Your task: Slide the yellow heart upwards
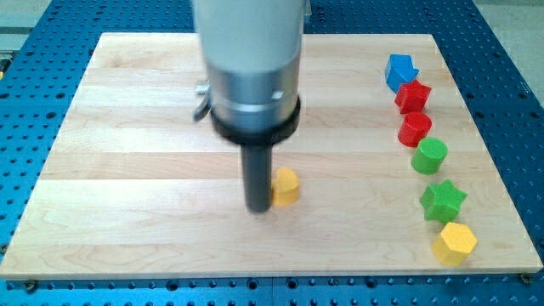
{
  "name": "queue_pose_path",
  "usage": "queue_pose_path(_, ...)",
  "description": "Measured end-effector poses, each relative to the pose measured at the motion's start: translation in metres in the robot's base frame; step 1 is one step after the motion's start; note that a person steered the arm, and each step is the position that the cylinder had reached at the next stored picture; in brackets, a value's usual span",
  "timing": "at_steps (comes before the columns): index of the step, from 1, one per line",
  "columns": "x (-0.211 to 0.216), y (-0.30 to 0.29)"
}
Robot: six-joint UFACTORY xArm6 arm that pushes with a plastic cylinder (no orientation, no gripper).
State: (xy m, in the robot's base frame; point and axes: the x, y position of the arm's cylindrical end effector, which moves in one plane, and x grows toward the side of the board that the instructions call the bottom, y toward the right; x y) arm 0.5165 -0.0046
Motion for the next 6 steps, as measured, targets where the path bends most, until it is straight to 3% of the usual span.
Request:
queue_pose_path(1, -0.017, 0.038)
queue_pose_path(2, 0.023, 0.013)
queue_pose_path(3, 0.027, 0.062)
queue_pose_path(4, -0.008, 0.095)
queue_pose_path(5, -0.085, 0.085)
queue_pose_path(6, -0.09, 0.066)
